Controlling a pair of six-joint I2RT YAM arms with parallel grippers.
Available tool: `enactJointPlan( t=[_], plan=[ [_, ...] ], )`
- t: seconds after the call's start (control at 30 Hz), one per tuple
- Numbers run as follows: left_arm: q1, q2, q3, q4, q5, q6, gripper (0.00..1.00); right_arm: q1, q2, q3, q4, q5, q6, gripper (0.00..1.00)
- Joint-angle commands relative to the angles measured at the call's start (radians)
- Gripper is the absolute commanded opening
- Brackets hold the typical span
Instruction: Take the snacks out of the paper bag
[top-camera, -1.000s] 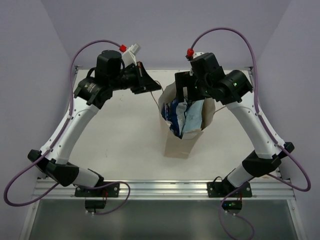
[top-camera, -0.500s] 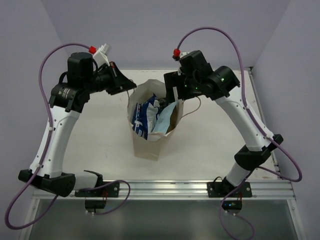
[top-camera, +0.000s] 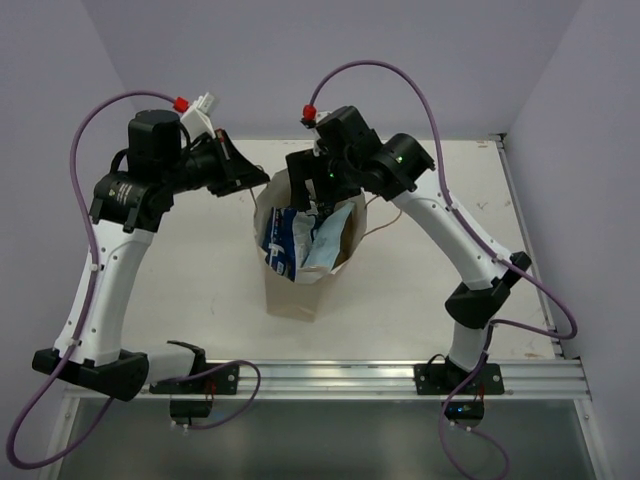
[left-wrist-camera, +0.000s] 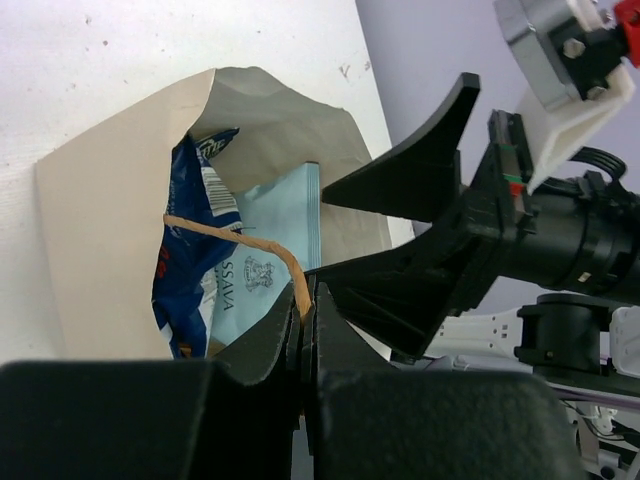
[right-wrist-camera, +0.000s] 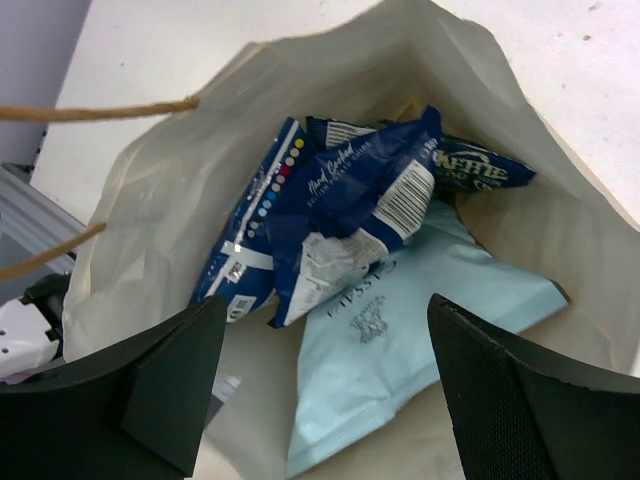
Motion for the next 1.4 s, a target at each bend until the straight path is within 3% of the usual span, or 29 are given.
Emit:
enactJointPlan(
  t=[0.0, 0.57, 1.0, 1.37],
  plan=[
    [0.004, -0.036, 0.005, -0.011, 0.022, 0.027, 0.00, 0.008, 0.029, 0.012, 0.059, -0.053, 0.042, 0.84],
    [0.004, -0.033, -0.015, -0.011, 0.057, 0.040, 0.00, 0.058, 0.024, -0.188, 0.139, 0.031, 0.077, 0.72],
    [0.006, -0.058, -0.035, -0.038, 0.049, 0.050, 0.00, 0.058, 0.055, -0.143, 0.177, 0.097, 0.039, 0.71],
    [0.008, -0.087, -0.065, -0.035, 0.049, 0.035, 0.00, 0.058, 0.096, -0.103, 0.205, 0.083, 0.004, 0.48]
  ],
)
